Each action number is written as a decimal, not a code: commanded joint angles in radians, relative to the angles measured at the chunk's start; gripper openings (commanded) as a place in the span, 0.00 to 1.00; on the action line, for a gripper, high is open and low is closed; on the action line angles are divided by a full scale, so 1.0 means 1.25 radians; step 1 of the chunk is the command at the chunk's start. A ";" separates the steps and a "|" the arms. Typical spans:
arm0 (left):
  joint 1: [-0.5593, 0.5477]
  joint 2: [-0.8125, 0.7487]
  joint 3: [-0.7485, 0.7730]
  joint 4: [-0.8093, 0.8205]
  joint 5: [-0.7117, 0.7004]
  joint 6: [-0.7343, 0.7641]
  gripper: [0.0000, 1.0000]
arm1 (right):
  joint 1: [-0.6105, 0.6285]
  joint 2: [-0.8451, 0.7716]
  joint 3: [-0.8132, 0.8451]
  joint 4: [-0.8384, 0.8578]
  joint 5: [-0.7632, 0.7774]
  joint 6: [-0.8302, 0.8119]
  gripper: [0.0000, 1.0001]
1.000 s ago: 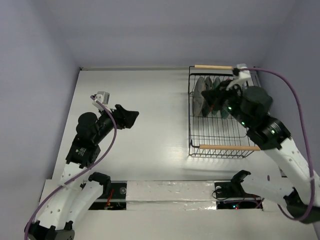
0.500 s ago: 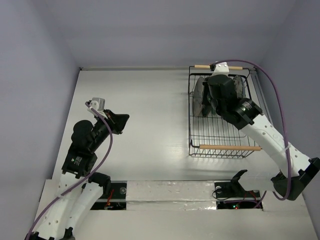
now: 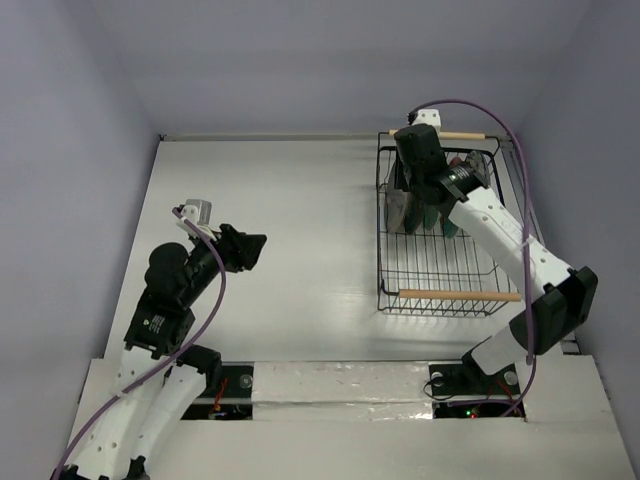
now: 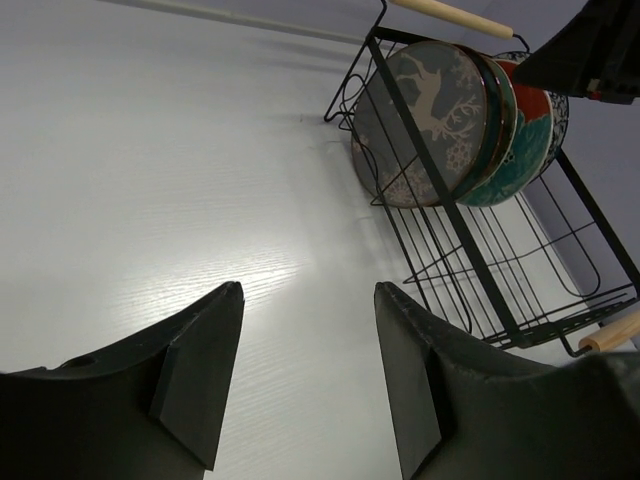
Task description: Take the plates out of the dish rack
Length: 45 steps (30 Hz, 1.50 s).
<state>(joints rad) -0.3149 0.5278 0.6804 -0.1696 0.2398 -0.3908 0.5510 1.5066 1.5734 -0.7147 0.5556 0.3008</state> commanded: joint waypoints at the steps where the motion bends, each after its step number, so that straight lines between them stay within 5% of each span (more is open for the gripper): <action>1: -0.005 -0.015 -0.004 0.029 0.009 0.006 0.52 | -0.020 0.028 0.060 0.021 -0.012 -0.016 0.41; 26: -0.019 -0.036 -0.009 0.036 0.029 0.010 0.58 | -0.055 0.232 0.108 -0.006 0.115 0.011 0.30; 34: -0.019 -0.044 -0.010 0.041 0.041 0.014 0.59 | -0.055 0.207 0.102 0.000 0.165 -0.001 0.00; 45: -0.019 -0.043 -0.010 0.041 0.036 0.013 0.68 | -0.020 0.085 0.168 0.005 0.250 -0.053 0.00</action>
<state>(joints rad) -0.3344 0.4816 0.6781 -0.1654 0.2787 -0.3824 0.5064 1.7420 1.6646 -0.7586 0.7338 0.2764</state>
